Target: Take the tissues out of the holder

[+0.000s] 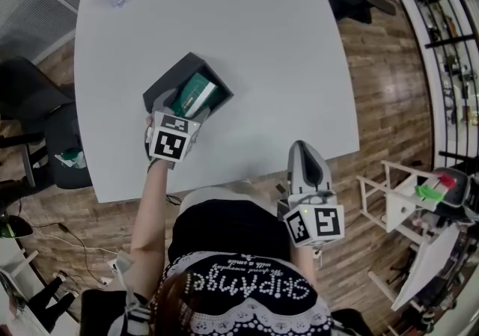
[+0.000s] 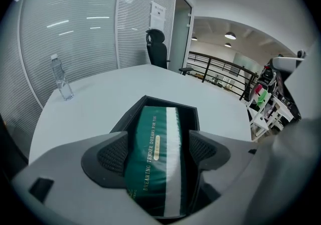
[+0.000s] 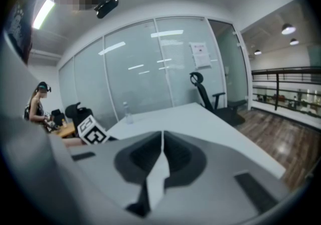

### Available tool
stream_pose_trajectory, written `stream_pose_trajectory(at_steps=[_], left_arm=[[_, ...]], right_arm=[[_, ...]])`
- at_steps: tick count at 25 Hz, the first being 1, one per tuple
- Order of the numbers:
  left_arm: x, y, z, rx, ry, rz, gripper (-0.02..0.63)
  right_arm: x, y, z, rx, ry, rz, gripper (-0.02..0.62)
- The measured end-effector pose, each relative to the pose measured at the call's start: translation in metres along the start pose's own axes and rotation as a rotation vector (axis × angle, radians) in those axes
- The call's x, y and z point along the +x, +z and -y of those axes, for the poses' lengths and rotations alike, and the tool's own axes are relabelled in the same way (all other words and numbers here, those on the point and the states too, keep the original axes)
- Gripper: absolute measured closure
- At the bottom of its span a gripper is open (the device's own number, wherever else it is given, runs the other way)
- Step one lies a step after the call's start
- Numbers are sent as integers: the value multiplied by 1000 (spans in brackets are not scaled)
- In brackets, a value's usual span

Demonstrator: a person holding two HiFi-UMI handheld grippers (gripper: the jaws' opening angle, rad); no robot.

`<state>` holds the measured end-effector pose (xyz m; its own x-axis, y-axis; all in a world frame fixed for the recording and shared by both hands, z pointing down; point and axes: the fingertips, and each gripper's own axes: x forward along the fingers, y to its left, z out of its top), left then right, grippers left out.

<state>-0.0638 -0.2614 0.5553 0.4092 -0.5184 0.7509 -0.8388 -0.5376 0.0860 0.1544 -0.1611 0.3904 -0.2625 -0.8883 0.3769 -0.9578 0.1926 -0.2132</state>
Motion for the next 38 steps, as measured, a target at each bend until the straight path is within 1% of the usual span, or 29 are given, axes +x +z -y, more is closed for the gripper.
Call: stream_pose_trajectory(at_steps=[5, 9, 13, 16, 24, 30, 38], left_arm=[[4, -3, -3, -10, 25, -28, 229], [11, -10, -5, -19, 43, -89, 230], [16, -15, -3, -19, 28, -154, 232], [18, -17, -2, -29, 18, -183, 232], [18, -19, -2, -20, 21, -201, 242], [17, -15, -3, 6, 37, -184, 256], [20, -17, -1, 0, 4, -190, 261]], right_arm=[[1, -1, -1, 2, 3, -2, 560], [2, -2, -2, 1, 8, -4, 560], [3, -3, -2, 1, 16, -7, 560], [5, -3, -4, -1, 25, -7, 560], [8, 0, -9, -7, 41, -3, 560], [7, 2, -12, -13, 50, 3, 560], [2, 5, -12, -19, 53, 14, 560]])
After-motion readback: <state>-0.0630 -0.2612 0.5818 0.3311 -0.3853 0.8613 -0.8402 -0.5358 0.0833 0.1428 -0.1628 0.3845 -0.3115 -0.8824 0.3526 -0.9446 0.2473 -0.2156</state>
